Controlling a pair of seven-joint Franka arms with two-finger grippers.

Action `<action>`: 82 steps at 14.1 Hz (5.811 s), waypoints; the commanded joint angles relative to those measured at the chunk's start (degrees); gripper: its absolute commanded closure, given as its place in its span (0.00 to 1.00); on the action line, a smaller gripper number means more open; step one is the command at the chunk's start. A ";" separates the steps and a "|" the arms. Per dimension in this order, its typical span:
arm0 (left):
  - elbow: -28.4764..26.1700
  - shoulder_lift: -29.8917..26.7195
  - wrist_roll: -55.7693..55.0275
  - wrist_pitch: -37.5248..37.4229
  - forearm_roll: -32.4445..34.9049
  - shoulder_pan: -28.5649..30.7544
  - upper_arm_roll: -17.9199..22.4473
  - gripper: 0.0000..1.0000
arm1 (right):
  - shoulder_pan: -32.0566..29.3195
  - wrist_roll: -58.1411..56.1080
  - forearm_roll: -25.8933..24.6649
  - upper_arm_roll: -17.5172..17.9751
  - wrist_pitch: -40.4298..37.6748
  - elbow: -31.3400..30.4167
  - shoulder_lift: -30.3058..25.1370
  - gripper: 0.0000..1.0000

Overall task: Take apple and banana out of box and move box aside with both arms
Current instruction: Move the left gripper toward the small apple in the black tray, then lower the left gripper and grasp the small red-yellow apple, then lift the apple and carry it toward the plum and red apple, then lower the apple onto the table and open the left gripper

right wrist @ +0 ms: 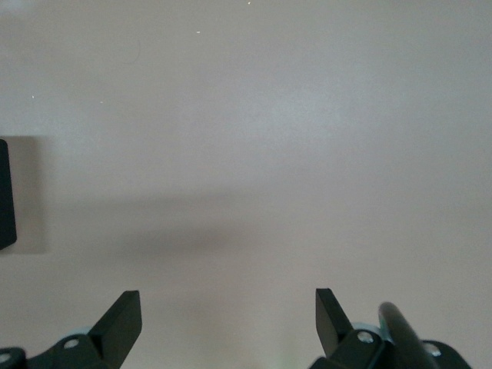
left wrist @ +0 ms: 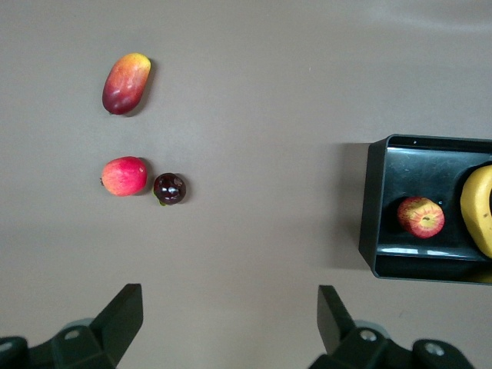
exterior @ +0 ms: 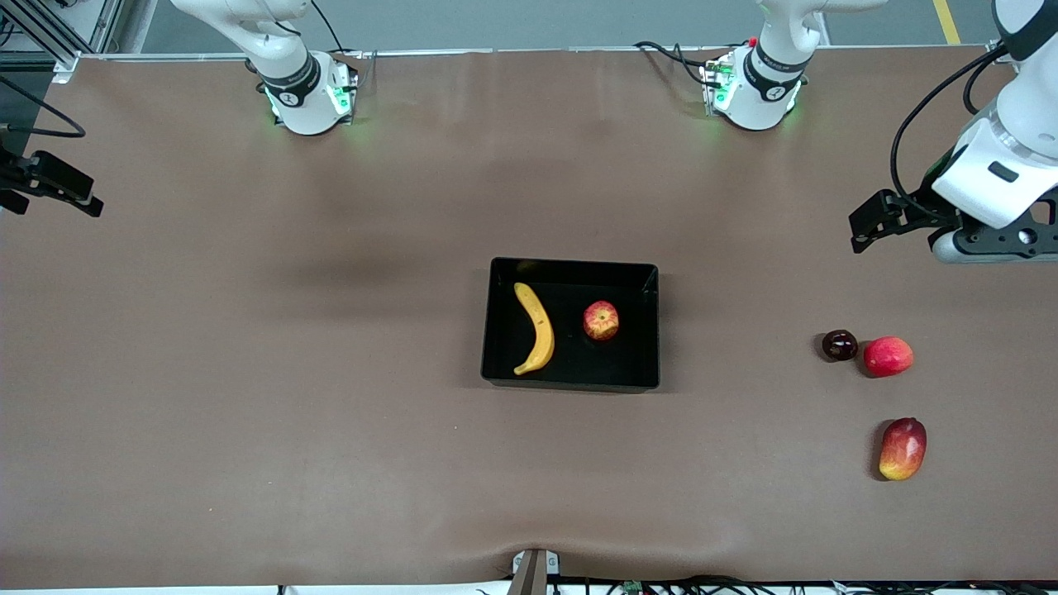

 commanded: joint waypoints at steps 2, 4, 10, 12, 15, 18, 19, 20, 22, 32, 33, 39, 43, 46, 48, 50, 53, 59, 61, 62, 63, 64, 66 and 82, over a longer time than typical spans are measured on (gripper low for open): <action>1.76 1.36 -0.63 -1.21 -0.22 -0.09 -0.10 0.00 | -1.24 -0.52 -0.17 0.78 -0.51 0.78 0.43 0.00; 1.85 1.97 -0.45 -1.21 -0.13 -0.09 -0.01 0.00 | -1.33 -0.43 -0.17 0.78 -0.51 0.78 0.43 0.00; 2.20 8.72 -1.33 3.35 -0.48 -5.35 -1.86 0.00 | -1.33 -0.43 -0.17 0.78 -0.60 0.78 0.43 0.00; 2.20 13.99 -4.92 6.77 -0.40 -10.26 -1.86 0.00 | -1.33 -0.43 -0.17 0.78 -0.60 0.78 0.43 0.00; 1.68 20.15 -21.48 14.22 3.01 -19.06 -1.86 0.00 | -1.33 -0.43 -0.26 0.78 -0.60 0.78 0.43 0.00; 1.59 26.56 -33.91 21.09 5.05 -25.47 -1.86 0.00 | -1.33 -0.43 -0.26 0.78 -0.60 0.78 0.43 0.00; 1.59 28.24 -36.20 22.24 5.05 -26.54 -1.86 0.00 | -1.33 -0.43 -0.26 0.78 -0.51 0.78 0.43 0.00; 1.41 29.73 -38.40 23.47 5.05 -26.98 -1.86 0.00 | -1.33 -0.43 -0.26 0.78 -0.51 0.78 0.43 0.00; -1.90 32.11 -43.49 27.94 5.14 -29.00 -1.77 0.00 | -1.33 -0.43 -0.26 0.78 -0.51 0.78 0.43 0.00; -11.07 33.26 -51.35 39.22 5.75 -28.48 -0.54 0.41 | -1.42 -0.43 -0.17 0.78 -0.25 0.86 0.61 0.00; -10.89 33.18 -51.43 39.13 7.67 -28.48 -0.19 0.69 | -1.33 -0.43 -0.17 0.78 -0.25 0.86 0.61 0.00; -8.26 32.21 -51.60 38.34 9.45 -27.69 0.51 1.00 | -1.33 -0.43 -0.08 0.78 -0.16 1.39 1.57 0.00; -4.06 27.64 -50.64 31.94 9.62 -27.25 0.60 1.00 | -1.33 -0.35 -0.08 0.78 -0.07 1.39 1.57 0.00; 2.63 27.46 -46.97 25.78 9.62 -26.12 0.69 1.00 | -1.33 -0.35 -0.08 0.78 -0.07 1.39 1.57 0.00; 2.03 26.15 -41.09 24.37 9.71 -22.17 0.51 1.00 | -1.33 -0.35 -0.08 0.78 -0.07 1.39 1.57 0.00; 1.94 26.23 -34.76 22.43 9.71 -19.00 0.60 1.00 | -1.33 -0.35 -0.08 0.78 -0.07 1.39 1.57 0.00; 2.03 27.89 -27.46 22.52 9.71 -12.33 0.60 1.00 | -1.24 -0.35 -0.08 0.78 -0.07 1.39 1.57 0.00; 1.94 33.51 -17.86 25.41 9.71 -4.05 0.51 1.00 | -1.07 -0.35 -0.08 0.78 -0.07 1.39 1.57 0.00; 2.03 35.28 -17.86 25.85 9.71 -2.56 0.60 1.00 | -0.98 -0.35 -0.08 0.78 -0.07 1.39 1.57 0.00; 1.94 35.72 -17.77 26.12 9.80 -1.51 0.60 1.00 | -0.98 -0.35 -0.08 0.78 -0.07 1.39 1.57 0.00; 1.42 35.72 -17.77 26.12 9.80 -0.89 0.51 1.00 | -1.15 -0.35 -0.08 0.78 -0.07 1.39 1.57 0.00; 0.37 35.55 -17.94 26.12 9.71 -0.97 0.60 1.00 | -1.15 -0.35 -0.08 0.78 -0.07 1.39 1.57 0.00; 0.27 36.68 -17.86 26.82 9.80 -0.54 0.60 1.00 | -1.07 -0.35 -0.08 0.78 -0.07 1.39 1.57 0.00; 0.97 36.96 -19.00 29.99 16.83 -0.09 0.08 0.00 | -1.33 -0.35 -0.08 0.78 -0.16 1.30 1.57 0.00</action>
